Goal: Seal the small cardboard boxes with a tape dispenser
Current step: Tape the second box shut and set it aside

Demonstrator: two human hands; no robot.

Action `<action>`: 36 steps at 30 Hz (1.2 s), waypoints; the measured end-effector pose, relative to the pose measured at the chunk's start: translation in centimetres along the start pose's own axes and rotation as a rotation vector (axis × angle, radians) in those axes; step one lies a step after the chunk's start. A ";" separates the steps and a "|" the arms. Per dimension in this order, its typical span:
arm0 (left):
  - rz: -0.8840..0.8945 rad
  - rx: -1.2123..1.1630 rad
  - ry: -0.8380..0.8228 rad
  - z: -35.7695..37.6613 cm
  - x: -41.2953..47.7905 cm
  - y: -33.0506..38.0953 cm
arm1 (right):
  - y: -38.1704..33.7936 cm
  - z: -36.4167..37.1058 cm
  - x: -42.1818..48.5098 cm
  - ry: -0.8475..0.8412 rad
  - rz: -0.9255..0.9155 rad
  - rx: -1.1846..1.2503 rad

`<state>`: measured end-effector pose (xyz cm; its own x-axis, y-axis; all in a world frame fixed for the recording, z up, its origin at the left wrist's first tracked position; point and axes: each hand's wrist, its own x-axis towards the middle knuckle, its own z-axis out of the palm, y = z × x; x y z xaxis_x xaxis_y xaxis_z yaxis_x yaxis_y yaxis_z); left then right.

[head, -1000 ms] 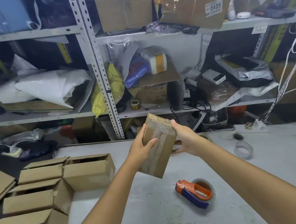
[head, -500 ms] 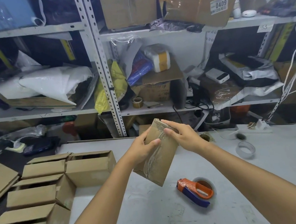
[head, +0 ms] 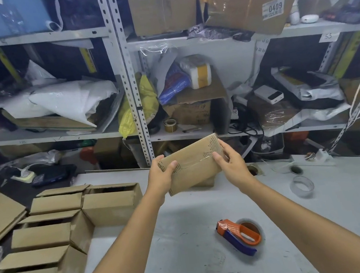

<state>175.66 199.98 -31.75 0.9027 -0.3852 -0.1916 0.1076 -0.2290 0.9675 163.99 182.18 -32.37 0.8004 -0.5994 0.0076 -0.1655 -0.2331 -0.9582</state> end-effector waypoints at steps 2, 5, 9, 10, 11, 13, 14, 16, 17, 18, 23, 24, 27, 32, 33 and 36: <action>0.019 0.097 -0.034 -0.7 0.4 0.0 | 0.1 -0.1 0.1 0.032 -0.038 -0.132; 0.107 0.242 -0.171 -1.1 0.7 0.8 | -0.5 0.1 0.5 0.018 -0.203 -0.539; 0.225 0.313 -0.359 -0.5 1.0 2.0 | -1.4 1.2 0.6 -0.389 -0.175 -0.663; 0.233 0.313 -0.366 -0.5 1.1 2.2 | -1.3 1.5 0.4 -0.427 -0.141 -0.590; 0.238 0.314 -0.366 -0.5 1.1 2.3 | -1.3 1.8 0.2 -0.434 -0.130 -0.530; 0.258 0.325 -0.334 -0.4 1.2 2.5 | -1.0 2.4 -0.1 -0.408 -0.112 -0.435; 0.279 0.336 -0.289 -0.3 1.1 2.5 | -0.7 2.7 -0.2 -0.391 -0.092 -0.382; 0.331 0.359 -0.149 -0.1 1.0 2.5 | 0.1 3.2 -0.1 -0.294 -0.049 -0.259; 0.339 0.349 -0.085 0.1 0.9 2.4 | 0.4 3.3 0.0 -0.221 -0.022 -0.181; 0.309 0.311 -0.053 0.2 0.9 1.9 | 0.7 3.4 0.2 -0.153 0.012 -0.099; 0.056 0.046 -0.256 1.2 0.6 -2.2 | 0.9 5.4 -0.7 -0.171 0.226 0.136; 0.048 0.027 -0.256 1.3 0.6 -3.0 | 1.3 5.8 -1.1 -0.201 0.230 0.144; 0.002 0.018 -0.292 1.4 0.3 -5.4 | 4.0 6.6 -2.2 -0.217 0.189 0.118; -0.176 -0.061 -0.349 1.4 -0.8 -11.8 | 10.1 8.0 -4.6 -0.231 0.292 0.076; -0.212 -0.082 -0.349 1.4 -1.1 -13.2 | 11.1 8.3 -5.1 -0.235 0.316 0.075; -0.284 -0.101 -0.345 1.6 -2.0 -16.8 | 13.8 9.1 -6.6 -0.247 0.392 0.089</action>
<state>171.38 203.15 -47.94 0.6417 -0.5991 -0.4789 0.3865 -0.2867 0.8766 161.65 189.89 -48.20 0.8024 -0.4261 -0.4179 -0.4413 0.0477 -0.8961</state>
